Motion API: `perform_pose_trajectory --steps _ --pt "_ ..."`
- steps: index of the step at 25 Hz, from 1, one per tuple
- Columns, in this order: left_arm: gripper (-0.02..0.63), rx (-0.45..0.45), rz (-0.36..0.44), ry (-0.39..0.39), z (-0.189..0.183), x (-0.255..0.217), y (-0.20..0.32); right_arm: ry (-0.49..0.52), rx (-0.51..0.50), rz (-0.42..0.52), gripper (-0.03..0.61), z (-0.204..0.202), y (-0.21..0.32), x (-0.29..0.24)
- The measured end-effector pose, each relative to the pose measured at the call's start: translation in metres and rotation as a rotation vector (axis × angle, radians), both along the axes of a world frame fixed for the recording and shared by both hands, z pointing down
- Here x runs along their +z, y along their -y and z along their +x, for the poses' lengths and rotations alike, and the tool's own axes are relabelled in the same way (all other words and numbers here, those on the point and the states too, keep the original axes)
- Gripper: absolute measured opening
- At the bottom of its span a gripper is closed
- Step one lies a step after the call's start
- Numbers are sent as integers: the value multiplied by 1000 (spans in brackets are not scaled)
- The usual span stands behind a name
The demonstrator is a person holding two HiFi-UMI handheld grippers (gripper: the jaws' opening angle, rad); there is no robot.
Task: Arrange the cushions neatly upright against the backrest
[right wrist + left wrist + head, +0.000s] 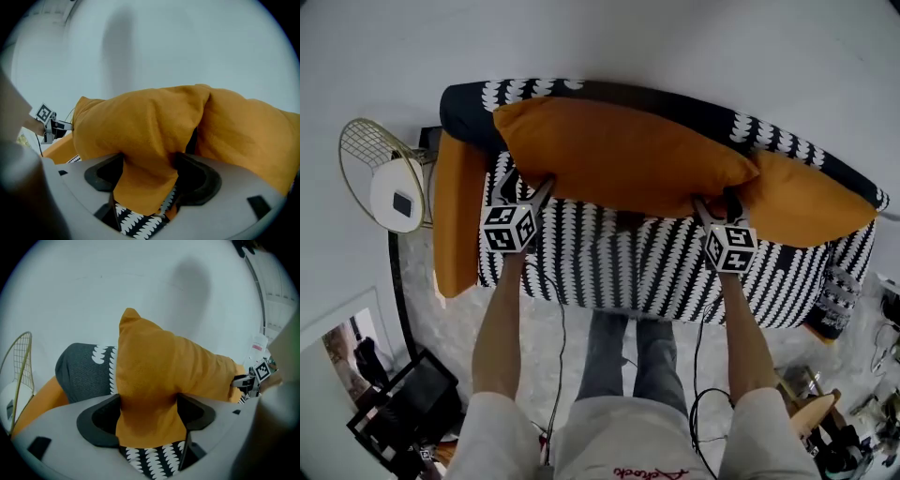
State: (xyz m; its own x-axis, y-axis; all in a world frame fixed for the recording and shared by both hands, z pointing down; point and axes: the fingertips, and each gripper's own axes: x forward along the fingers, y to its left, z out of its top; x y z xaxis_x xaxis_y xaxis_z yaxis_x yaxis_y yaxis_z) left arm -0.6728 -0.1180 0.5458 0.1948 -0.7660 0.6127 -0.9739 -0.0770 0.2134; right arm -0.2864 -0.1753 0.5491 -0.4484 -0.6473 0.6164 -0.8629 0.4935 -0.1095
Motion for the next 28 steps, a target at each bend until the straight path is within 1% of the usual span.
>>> perform_pose_trajectory --steps 2,4,6,10,15,17,19,20,21,22,23,25,28 --pt "368 -12 -5 15 -5 -5 -10 14 32 4 360 2 -7 -8" --pt "368 -15 2 18 -7 -10 -17 38 78 7 360 8 -14 -15" --pt "368 -9 12 10 -7 -15 -21 62 98 5 359 9 -21 -20" --pt "367 11 26 -10 -1 -24 -31 78 66 -12 359 -5 -46 -25" --pt "367 58 66 -21 14 -45 -39 81 64 -9 357 -14 -64 -39" --pt "365 81 95 -16 22 -56 -43 76 66 8 329 -15 -69 -47" --pt "362 93 134 -16 29 -72 -44 69 74 31 268 -17 -71 -61" --pt "324 99 155 -14 33 -81 -45 68 81 42 223 -18 -73 -69" --pt "233 105 177 -10 37 -92 -47 70 89 53 156 -18 -76 -79" --pt "164 113 198 -8 41 -103 -49 77 95 62 90 -18 -79 -89" --pt "75 124 216 -10 47 -114 -51 93 98 69 50 -19 -81 -100" --pt "38 156 236 -21 58 -133 -53 129 86 79 29 -25 -86 -120" --pt "37 184 256 -55 74 -158 -56 146 55 98 28 -32 -96 -146"
